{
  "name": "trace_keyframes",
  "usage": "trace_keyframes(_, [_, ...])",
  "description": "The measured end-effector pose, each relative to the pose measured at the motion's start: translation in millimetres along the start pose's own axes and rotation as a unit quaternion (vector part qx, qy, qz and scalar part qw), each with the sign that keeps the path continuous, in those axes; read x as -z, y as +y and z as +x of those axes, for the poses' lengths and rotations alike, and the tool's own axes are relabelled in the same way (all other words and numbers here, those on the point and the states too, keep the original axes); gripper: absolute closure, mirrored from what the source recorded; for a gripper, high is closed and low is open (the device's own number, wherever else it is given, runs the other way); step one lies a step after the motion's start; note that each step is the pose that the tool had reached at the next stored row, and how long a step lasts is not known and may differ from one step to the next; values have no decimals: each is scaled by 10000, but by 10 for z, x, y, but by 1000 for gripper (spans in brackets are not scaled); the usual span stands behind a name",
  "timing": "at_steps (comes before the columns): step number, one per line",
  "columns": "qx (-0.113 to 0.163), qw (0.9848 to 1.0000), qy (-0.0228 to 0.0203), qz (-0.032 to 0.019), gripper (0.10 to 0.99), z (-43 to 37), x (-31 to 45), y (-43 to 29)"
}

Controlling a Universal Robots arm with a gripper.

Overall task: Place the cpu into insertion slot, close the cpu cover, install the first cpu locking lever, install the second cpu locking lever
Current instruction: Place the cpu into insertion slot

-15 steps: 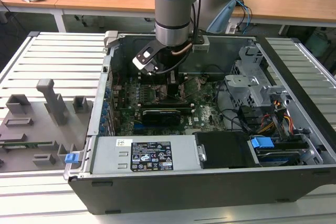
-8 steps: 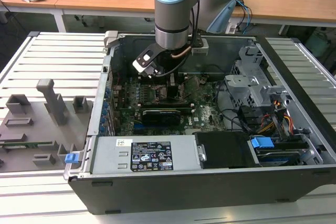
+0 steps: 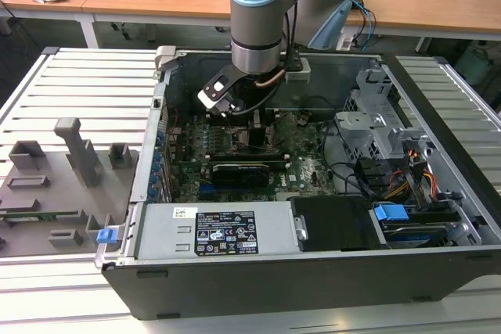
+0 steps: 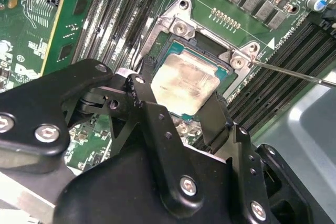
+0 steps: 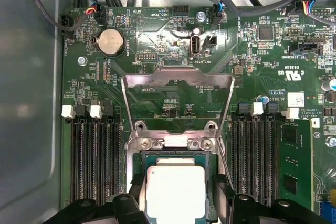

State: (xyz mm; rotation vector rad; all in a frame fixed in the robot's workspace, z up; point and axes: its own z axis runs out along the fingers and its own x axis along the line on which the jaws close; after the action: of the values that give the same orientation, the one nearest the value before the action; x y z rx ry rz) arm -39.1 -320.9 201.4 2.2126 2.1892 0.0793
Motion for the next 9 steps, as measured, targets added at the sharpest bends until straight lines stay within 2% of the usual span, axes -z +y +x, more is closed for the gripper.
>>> trace_keyframes(2, [0,10000,0,1,471,1,70,4])
trace_keyframes(4, [0,10000,0,6,486,2,101,7])
trace_keyframes(5, [0,10000,0,15,616,2,123,10])
trace_keyframes(8, [-1,10000,0,20,792,3,137,12])
trace_keyframes(9, [0,10000,0,20,792,2,141,12])
